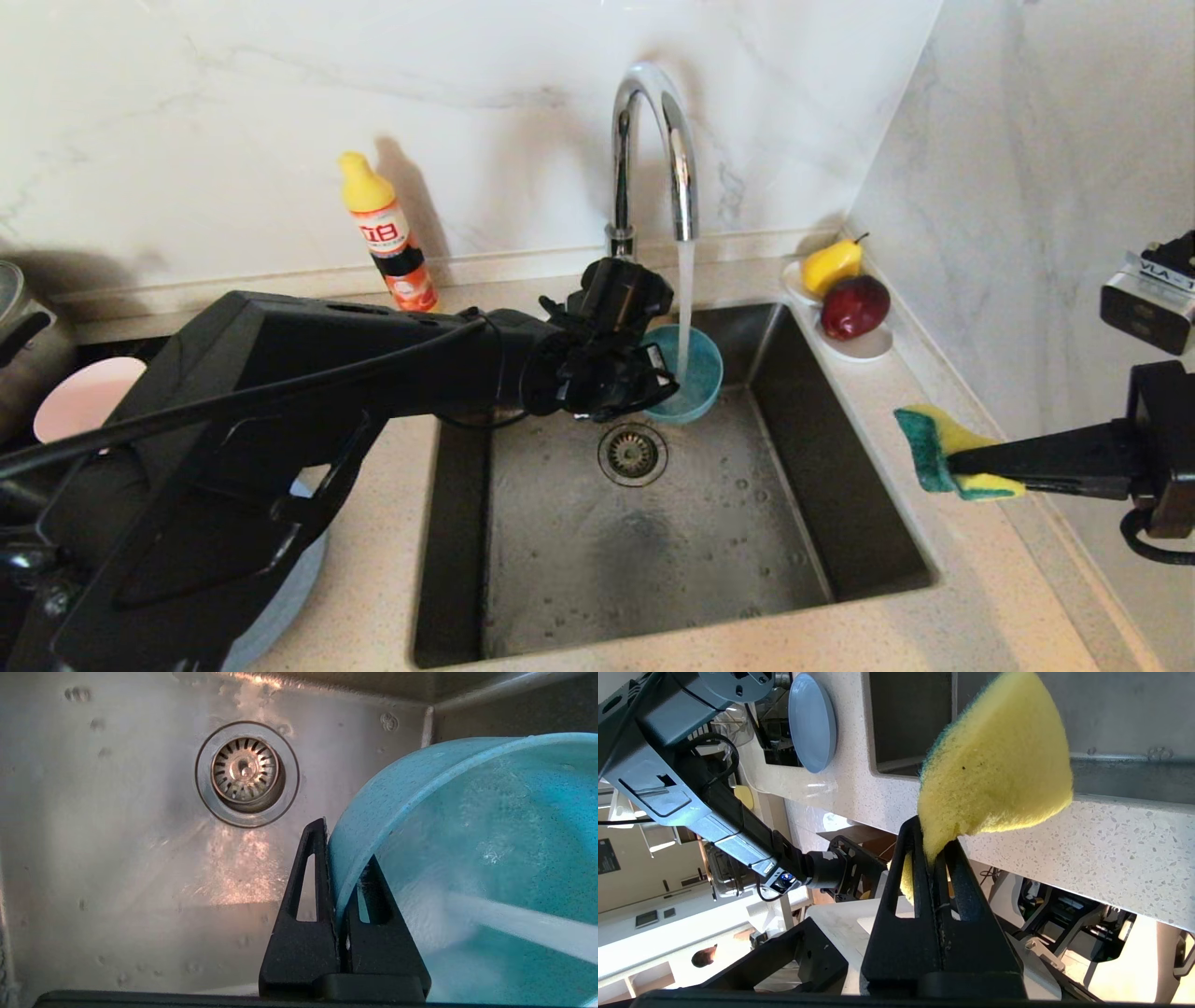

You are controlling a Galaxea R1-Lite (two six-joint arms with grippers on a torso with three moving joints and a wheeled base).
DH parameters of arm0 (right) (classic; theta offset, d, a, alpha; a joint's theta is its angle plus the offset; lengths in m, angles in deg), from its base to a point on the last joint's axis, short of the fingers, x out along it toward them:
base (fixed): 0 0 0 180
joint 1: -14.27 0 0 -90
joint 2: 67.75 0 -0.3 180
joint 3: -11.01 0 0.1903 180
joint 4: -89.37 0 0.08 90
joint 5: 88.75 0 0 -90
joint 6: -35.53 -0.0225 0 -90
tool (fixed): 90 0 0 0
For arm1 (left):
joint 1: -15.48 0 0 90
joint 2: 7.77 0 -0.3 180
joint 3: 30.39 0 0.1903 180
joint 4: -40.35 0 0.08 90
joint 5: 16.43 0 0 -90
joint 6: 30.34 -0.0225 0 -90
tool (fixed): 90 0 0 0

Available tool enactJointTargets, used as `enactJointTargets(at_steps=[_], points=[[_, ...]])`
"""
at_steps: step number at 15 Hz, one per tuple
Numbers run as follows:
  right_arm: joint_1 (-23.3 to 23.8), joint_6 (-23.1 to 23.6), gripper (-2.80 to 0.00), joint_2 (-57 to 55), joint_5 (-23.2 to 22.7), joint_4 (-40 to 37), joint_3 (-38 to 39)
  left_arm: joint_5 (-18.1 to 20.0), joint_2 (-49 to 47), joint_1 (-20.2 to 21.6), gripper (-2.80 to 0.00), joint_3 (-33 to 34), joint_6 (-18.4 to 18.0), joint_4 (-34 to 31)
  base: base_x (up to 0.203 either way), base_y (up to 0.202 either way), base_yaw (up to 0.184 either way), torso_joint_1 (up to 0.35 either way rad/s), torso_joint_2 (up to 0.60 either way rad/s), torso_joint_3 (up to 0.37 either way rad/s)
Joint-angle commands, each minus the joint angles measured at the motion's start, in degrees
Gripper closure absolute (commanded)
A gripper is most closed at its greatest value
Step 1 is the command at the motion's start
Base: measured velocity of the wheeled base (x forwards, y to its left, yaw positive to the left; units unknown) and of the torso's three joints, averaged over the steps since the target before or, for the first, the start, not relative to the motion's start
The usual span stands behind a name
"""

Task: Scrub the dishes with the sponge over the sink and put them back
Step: Rinse the bowl

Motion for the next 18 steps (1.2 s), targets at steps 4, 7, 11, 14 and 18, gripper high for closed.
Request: enactJointTargets(at_steps=[4, 7, 11, 14, 18], points=[[-0.03, -0.1, 0.0, -0.33, -0.23, -0.13, 0.28, -0.45, 0.77, 0.06, 0.0, 1.11, 0.77, -0.19, 0.0, 0.0, 0.0, 0.0, 0.0, 0.0], [-0.03, -0.1, 0.0, -0.5, -0.23, -0.06, 1.13, -6.68, 4.09, 0.11, 0.0, 6.86, -0.58, 1.51, 0.0, 0.0, 0.0, 0.0, 0.0, 0.0], [0.11, -0.01, 0.0, -0.5, -0.35, 1.78, 4.0, -8.87, 11.36, 3.0, 0.0, 20.3, -6.26, 16.76, 0.0, 0.0, 0.0, 0.0, 0.0, 0.0], [0.05, -0.01, 0.0, -1.69, -0.62, 4.31, 5.48, -8.65, 18.16, 4.02, 0.0, 36.32, -16.86, 39.38, 0.0, 0.0, 0.0, 0.0, 0.0, 0.0], [-0.03, -0.01, 0.0, -3.05, -2.71, 5.68, 5.44, -8.66, 22.31, 4.33, 0.0, 52.62, -35.9, 73.0, 0.0, 0.0, 0.0, 0.0, 0.0, 0.0]])
